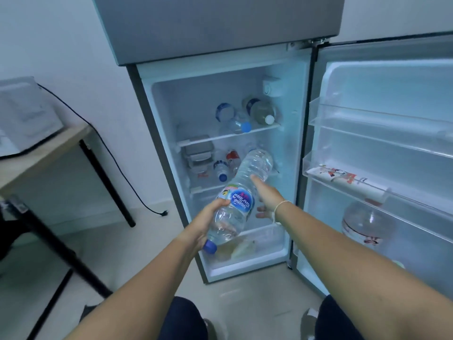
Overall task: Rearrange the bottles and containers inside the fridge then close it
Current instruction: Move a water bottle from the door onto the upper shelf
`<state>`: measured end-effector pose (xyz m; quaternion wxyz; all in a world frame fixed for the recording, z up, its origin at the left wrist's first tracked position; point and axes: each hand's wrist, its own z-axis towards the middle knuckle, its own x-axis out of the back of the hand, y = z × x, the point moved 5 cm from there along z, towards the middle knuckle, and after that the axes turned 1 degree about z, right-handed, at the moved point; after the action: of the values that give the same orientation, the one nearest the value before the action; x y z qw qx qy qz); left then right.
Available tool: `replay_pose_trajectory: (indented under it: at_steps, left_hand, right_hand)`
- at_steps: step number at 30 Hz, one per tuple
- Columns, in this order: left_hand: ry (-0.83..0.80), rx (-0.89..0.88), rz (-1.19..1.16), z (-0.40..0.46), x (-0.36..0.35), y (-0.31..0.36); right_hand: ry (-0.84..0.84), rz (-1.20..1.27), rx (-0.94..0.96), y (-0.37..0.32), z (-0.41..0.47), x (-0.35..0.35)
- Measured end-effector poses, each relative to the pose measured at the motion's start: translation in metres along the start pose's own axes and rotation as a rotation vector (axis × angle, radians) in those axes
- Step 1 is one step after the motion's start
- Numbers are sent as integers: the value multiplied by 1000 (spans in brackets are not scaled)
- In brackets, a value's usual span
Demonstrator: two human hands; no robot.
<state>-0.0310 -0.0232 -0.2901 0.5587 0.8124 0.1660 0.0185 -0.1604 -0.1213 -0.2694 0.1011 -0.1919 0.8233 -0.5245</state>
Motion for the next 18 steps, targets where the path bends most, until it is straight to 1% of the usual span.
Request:
replay_pose_trajectory:
  at_steps: [4, 6, 8, 10, 14, 18]
  left_hand:
    - [2, -23, -2, -3, 14, 12]
    - [14, -29, -27, 0, 21, 13]
    - [31, -32, -59, 3, 26, 17]
    - [34, -34, -84, 5, 31, 23]
    - [58, -65, -98, 8, 47, 41]
    - [80, -108, -108, 10, 58, 64]
  right_hand:
    - [-192, 293, -77, -7, 17, -36]
    - [-249, 328, -67, -13, 22, -52]
    - [-180, 259, -8, -18, 31, -60]
    - [-119, 242, 47, -25, 36, -66]
    - [-95, 214, 98, -48, 43, -83]
    - [-86, 237, 199, -76, 46, -98]
